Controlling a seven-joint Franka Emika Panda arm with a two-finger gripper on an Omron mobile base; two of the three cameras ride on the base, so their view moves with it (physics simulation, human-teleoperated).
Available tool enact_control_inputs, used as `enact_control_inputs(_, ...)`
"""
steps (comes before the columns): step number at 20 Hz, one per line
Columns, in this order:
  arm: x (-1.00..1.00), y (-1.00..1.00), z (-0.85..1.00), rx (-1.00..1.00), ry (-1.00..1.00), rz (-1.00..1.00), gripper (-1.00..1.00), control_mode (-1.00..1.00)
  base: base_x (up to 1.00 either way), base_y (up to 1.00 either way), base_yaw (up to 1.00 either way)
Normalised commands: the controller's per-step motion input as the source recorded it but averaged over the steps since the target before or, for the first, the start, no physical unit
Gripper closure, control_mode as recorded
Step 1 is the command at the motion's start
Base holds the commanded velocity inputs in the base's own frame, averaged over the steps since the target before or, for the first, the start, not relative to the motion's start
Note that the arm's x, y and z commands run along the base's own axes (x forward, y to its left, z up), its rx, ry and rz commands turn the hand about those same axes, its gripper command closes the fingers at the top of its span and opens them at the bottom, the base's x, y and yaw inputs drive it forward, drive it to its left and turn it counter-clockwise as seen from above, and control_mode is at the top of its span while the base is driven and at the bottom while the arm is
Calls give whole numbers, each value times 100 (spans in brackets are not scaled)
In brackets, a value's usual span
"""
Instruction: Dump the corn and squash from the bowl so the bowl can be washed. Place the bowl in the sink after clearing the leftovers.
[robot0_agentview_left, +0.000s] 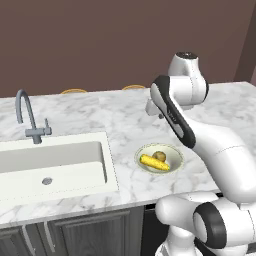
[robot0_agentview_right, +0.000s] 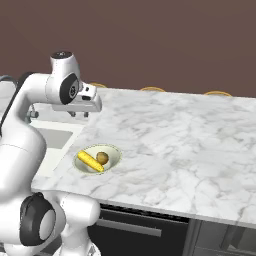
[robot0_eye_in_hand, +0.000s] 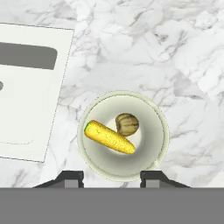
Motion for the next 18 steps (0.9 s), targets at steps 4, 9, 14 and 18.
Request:
enact_control_inputs(4, -39, -20, -5, 3, -2, -3, -100, -100, 0, 0, 0)
enact_control_inputs(9, -79, -84, -33, 16, 0, -20, -100, -100, 0, 0, 0)
enact_control_inputs(14, -40, -79, -63, 22, 1, -23, -100, -100, 0, 0, 0)
enact_control_inputs(18, 4, -34, -64, 11, 12, -22, -100, -100, 0, 0, 0)
